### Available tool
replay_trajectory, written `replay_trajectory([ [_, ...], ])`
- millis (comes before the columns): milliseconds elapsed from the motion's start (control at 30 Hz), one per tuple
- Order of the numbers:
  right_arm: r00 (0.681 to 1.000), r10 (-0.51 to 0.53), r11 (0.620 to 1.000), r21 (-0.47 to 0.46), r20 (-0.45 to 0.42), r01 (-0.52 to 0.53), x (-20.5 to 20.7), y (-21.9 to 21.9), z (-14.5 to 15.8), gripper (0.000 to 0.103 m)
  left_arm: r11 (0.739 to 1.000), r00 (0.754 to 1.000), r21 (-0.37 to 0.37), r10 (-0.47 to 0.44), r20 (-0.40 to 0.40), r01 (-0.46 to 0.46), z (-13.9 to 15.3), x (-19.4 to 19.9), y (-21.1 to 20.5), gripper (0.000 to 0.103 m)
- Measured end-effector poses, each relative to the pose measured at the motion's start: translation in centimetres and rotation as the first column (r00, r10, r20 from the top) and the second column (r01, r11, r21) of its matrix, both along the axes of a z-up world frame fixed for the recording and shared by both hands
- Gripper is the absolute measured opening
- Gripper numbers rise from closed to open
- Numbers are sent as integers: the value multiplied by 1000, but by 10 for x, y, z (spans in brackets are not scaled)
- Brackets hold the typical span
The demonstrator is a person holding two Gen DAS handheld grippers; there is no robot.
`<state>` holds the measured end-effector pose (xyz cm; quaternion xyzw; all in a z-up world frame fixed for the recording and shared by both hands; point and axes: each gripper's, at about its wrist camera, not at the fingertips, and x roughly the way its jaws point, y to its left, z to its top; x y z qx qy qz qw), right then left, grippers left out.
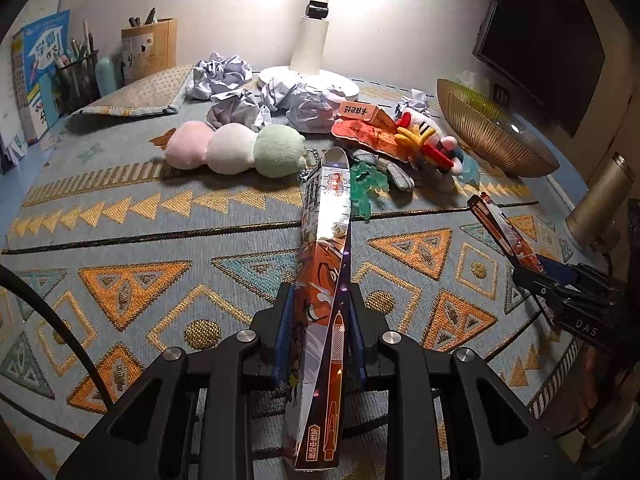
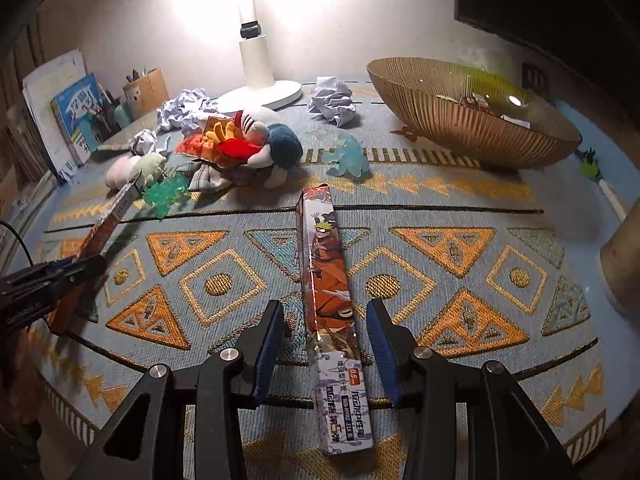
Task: Organize objects
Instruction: 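Carry both boxes over the amber bowl and open both tools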
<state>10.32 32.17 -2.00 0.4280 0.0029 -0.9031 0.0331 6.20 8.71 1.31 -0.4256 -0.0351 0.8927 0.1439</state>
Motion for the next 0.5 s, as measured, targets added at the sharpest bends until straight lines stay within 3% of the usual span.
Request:
replay_trajectory([
  [33, 1000, 8, 1000, 19, -9, -8, 0, -5, -1, 42, 1000, 1000, -6, -2, -1, 2, 0, 0, 0, 22],
  [100, 999, 25, 999, 34, -28, -24, 3, -15, -1, 20, 1000, 1000, -29, -4, -3, 3, 0, 0, 2, 22],
  [133, 999, 41, 999, 24, -26, -40, 5, -19, -1, 18, 999, 1000, -45, -4, -7, 4, 0, 1, 4, 22],
  [233, 992, 123, 990, -69, -18, -124, 12, -32, 0, 17, 998, 999, -56, -40, -16, 39, 3, 6, 9, 21],
  [333, 981, 193, 949, -253, -9, -189, 18, -31, 4, 17, 998, 999, 24, -50, -6, 50, 9, 9, 7, 21],
  [500, 980, 186, 893, -406, -64, -196, 24, -7, 29, 17, 996, 997, 58, -66, -44, 68, 38, 7, 17, 21],
])
